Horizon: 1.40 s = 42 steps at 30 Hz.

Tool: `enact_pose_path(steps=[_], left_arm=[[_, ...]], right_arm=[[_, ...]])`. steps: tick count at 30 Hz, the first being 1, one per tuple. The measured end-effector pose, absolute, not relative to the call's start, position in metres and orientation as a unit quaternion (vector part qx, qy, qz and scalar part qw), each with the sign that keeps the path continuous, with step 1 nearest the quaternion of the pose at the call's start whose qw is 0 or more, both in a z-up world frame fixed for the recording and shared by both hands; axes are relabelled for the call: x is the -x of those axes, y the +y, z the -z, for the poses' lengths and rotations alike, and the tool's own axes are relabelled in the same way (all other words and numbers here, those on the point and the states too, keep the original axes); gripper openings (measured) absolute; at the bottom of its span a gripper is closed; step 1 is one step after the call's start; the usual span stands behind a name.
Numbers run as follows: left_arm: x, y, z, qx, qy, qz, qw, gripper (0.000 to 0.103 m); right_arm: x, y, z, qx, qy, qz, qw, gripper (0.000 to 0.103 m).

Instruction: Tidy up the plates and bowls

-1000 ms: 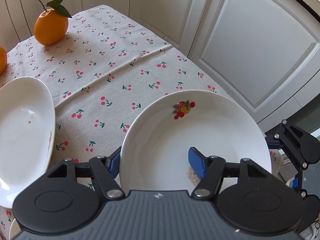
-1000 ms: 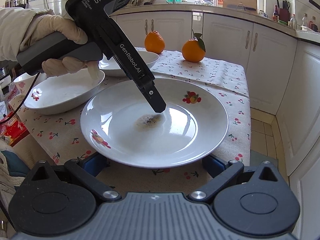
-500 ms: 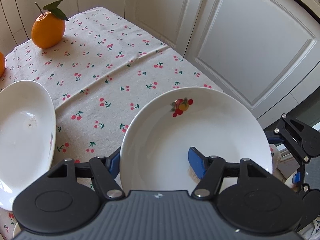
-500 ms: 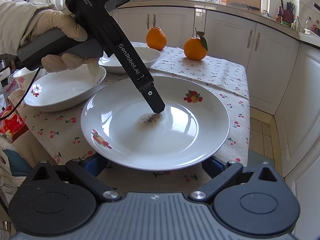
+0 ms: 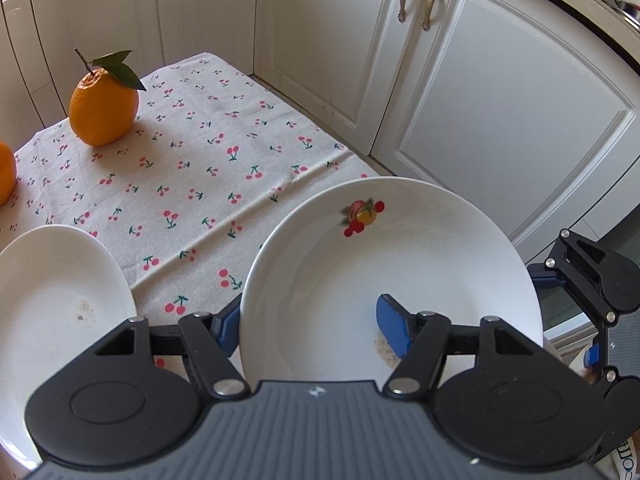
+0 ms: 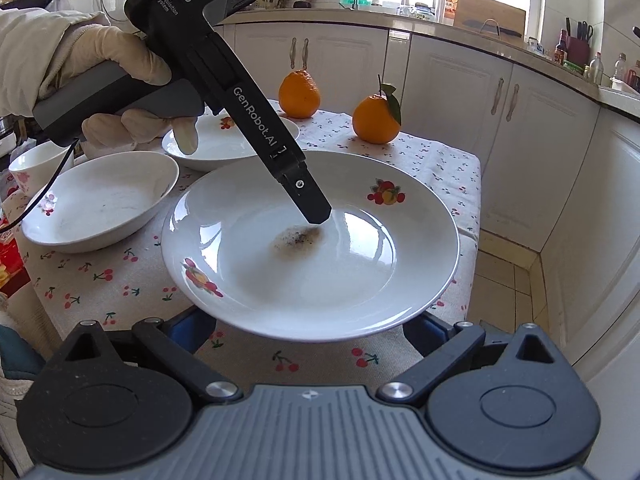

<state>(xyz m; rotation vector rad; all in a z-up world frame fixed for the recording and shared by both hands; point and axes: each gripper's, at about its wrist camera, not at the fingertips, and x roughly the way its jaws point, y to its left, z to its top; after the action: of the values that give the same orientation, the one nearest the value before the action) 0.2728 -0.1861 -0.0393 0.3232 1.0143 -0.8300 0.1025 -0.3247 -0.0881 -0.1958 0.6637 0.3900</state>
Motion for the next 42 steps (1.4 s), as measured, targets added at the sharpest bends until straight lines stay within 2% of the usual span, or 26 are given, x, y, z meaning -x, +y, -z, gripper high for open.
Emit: enact_pose_path(steps=[16, 35, 39, 42], left_arm=[[-0.322, -0.212, 0.056, -0.154, 0.471, 0.378, 0.782, 0.067], [-0.342, -0.217, 0.07, -0.145, 0.481, 0.372, 0.78, 0.067], [-0.337, -0.218, 0.064, -0.154, 0.467, 0.368, 0.789, 0.079], [-0.331, -0.217, 0.055, -0.161, 0.454, 0.367, 0.796, 0.081]], right_arm=[[-0.149, -0.344, 0.101, 0.083, 0.331, -0.18, 0.923, 0.101], [-0.167, -0.35, 0.11, 0.081, 0.341, -0.168, 0.921, 0.102], [-0.167, -0.349, 0.107, 0.08, 0.342, -0.167, 0.921, 0.102], [-0.163, -0.351, 0.104, 0.075, 0.338, -0.165, 0.924, 0.103]])
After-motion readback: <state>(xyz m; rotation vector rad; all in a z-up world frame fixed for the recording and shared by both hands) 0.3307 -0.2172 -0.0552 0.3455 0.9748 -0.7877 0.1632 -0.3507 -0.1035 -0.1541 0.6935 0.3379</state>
